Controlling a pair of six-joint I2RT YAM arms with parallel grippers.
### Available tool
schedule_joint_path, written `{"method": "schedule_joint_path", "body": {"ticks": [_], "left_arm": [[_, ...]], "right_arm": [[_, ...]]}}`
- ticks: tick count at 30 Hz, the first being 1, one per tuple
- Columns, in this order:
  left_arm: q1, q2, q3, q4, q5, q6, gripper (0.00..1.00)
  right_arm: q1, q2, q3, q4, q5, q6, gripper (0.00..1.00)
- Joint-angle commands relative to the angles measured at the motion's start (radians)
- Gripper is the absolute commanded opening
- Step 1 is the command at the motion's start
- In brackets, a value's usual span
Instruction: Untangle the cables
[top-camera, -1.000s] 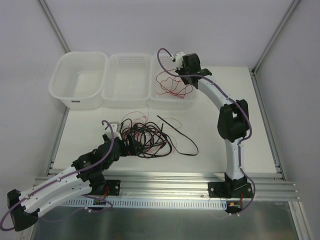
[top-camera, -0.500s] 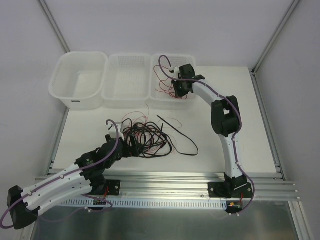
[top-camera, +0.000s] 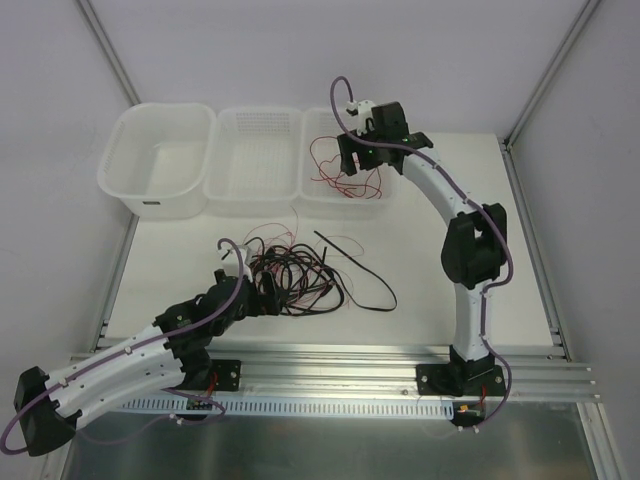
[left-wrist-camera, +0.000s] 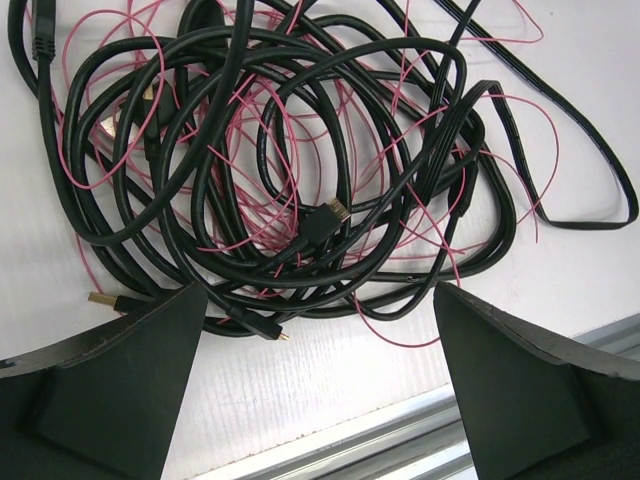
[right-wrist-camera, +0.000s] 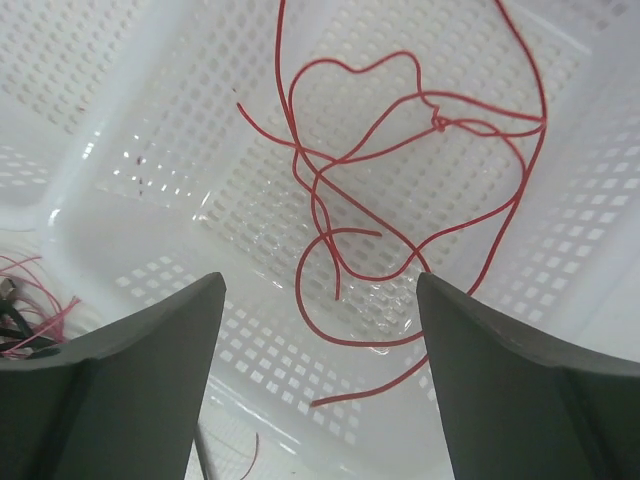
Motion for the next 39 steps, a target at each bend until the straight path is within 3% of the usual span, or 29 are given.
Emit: {"method": "schedule_joint_path", "body": {"ticks": [1,10,14,16,25,30,39], "left_arm": [[0.007,0.005,0.035,0.02,0.025,-0.011,0.99],[0.007,0.045,0.06,0.017,0.042,-0.011,0.99],[0.007,0.084,0.089,0.017,0.041,-0.01,0.99],[0.007,0.135,0.116,0.017,0.041,-0.002,0.99],[0.007,0.241,0.177,0.018,0.036,-0.011,0.99],[0.007,0.285,0.201,0.018,0.038,-0.036,0.99],[0.007,0.324,0.17,0.018,0.064,-0.094,0.99]], "right_arm": [[0.003,-0.107,0.002,-0.01,-0.029,0.007,0.82],[0.025,-0.355,-0.105,-0.092,0.036,0.003,0.86],[0.061,-0.522,-0.281,-0.126,0.071,0.029,0.84],[0.1,-0.652,-0.491,-0.152,0.115,0.08,0.82],[0.152,-0.909,-0.883,-0.174,0.203,0.234,0.79],[0.196,-0.988,-1.103,-0.104,0.21,0.331,0.76],[0.236,-0.969,-1.277,0.025,0.283,0.443,0.68]]}}
